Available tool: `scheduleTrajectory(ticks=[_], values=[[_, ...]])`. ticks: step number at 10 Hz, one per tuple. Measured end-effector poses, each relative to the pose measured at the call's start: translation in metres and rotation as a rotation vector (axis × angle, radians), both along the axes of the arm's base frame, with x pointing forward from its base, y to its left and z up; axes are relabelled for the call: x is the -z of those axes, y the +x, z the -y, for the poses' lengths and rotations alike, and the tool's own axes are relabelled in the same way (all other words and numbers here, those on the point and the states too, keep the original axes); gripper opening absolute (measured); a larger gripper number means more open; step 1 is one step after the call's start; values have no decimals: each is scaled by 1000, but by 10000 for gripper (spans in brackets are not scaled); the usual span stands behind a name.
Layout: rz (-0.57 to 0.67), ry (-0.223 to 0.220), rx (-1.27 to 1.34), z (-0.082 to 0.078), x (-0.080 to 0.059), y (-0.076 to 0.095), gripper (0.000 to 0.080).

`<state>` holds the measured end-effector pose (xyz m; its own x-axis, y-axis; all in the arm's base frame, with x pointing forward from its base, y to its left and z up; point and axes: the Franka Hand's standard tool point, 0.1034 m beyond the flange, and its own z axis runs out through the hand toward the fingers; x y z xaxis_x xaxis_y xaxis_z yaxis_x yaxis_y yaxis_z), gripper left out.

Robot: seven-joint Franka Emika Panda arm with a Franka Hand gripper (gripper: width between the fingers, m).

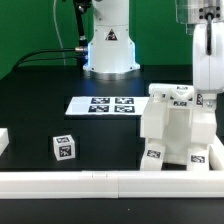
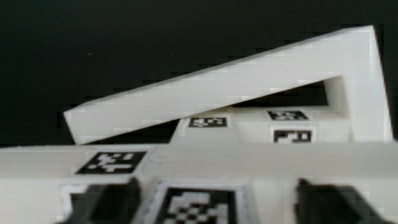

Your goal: Assemble chair

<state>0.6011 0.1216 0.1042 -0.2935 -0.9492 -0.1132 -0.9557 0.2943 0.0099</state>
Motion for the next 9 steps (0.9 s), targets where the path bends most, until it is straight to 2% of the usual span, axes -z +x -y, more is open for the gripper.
scheduleTrajectory(ticks=[1, 2, 4, 6, 7, 8, 9], values=[[0, 0, -3, 0, 0, 0, 478], [0, 0, -7, 0, 0, 0, 611], [6, 0, -49, 1, 0, 0, 638], [61, 44, -246, 26, -26, 10, 649], [95, 51, -354, 42, -40, 15, 649], [107, 49, -402, 47, -43, 19, 649], [105, 49, -398, 45, -41, 18, 649]])
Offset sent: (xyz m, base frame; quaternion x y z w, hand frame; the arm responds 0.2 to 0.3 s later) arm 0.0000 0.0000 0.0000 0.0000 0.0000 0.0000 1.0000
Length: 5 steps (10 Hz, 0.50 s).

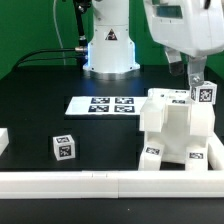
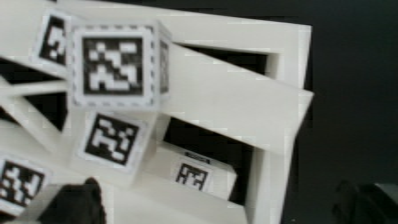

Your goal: Assemble chair

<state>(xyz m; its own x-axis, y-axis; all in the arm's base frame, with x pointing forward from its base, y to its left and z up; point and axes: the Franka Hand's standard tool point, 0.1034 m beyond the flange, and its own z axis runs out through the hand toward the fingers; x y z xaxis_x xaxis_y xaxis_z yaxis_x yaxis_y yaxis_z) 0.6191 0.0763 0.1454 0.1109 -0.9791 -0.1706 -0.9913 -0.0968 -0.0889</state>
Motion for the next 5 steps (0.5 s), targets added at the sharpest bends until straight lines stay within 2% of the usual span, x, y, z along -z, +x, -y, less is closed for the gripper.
scheduleTrajectory(ticks=[4, 5], values=[[0, -1, -10, 0, 1, 0, 649], [11, -9, -87, 6, 3, 0, 649]])
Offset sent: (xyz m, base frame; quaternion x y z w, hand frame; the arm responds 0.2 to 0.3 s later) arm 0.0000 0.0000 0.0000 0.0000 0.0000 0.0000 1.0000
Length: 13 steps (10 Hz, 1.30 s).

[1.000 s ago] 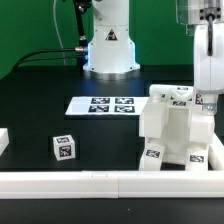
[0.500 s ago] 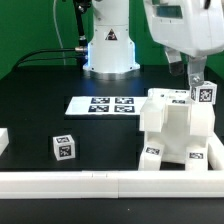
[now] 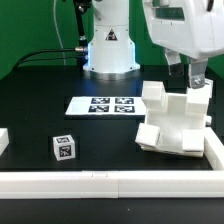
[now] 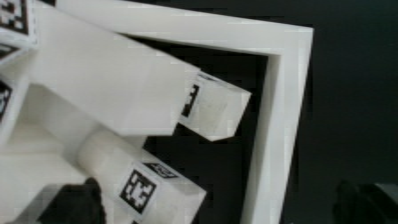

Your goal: Assemble chair

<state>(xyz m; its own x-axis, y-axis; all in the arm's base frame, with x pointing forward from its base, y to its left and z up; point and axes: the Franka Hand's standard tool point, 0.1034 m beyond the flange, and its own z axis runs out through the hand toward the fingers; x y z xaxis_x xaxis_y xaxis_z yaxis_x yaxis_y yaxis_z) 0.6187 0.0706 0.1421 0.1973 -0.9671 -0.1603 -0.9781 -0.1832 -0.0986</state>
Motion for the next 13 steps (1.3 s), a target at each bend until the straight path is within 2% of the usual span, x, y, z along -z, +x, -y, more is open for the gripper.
scheduleTrajectory(ticks=[1, 4, 5, 7, 8, 9, 11, 13], values=[[-6, -6, -78, 5, 1, -2, 649], [-26, -13, -300, -1, -11, -8, 649], [-26, -14, -296, -1, -8, -8, 649], [7, -32, -480, 0, -7, -8, 649], [47, -94, -653, -2, -5, -9, 649], [89, -134, -866, -4, -6, -15, 649], [136, -190, -1052, -2, -5, -19, 649], [135, -188, -1061, -1, -3, -19, 649]])
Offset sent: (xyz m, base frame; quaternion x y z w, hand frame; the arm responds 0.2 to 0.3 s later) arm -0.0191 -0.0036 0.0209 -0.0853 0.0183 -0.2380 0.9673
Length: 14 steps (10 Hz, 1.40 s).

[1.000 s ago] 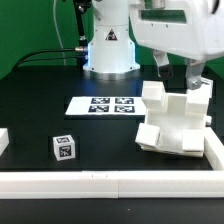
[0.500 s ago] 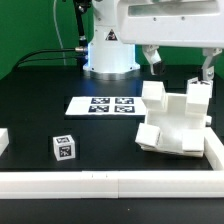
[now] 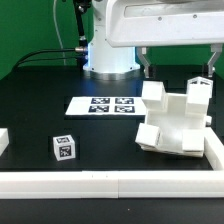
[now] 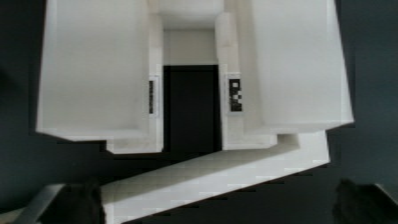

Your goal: Assemble chair

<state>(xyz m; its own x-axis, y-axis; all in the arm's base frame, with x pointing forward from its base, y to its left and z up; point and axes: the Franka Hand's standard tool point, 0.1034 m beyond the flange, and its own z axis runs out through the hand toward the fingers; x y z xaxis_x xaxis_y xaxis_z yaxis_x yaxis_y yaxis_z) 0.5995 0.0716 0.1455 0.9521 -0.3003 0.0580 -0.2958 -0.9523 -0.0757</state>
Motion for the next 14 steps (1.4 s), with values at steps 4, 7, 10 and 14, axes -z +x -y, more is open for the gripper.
scheduleTrajectory(ticks=[4, 7, 10, 14], values=[[48, -9, 5, -2, 16, -17, 649], [59, -12, -2, -8, 20, -13, 649], [89, -23, -10, -14, 31, 11, 649], [97, -30, -20, -26, 42, 28, 649]])
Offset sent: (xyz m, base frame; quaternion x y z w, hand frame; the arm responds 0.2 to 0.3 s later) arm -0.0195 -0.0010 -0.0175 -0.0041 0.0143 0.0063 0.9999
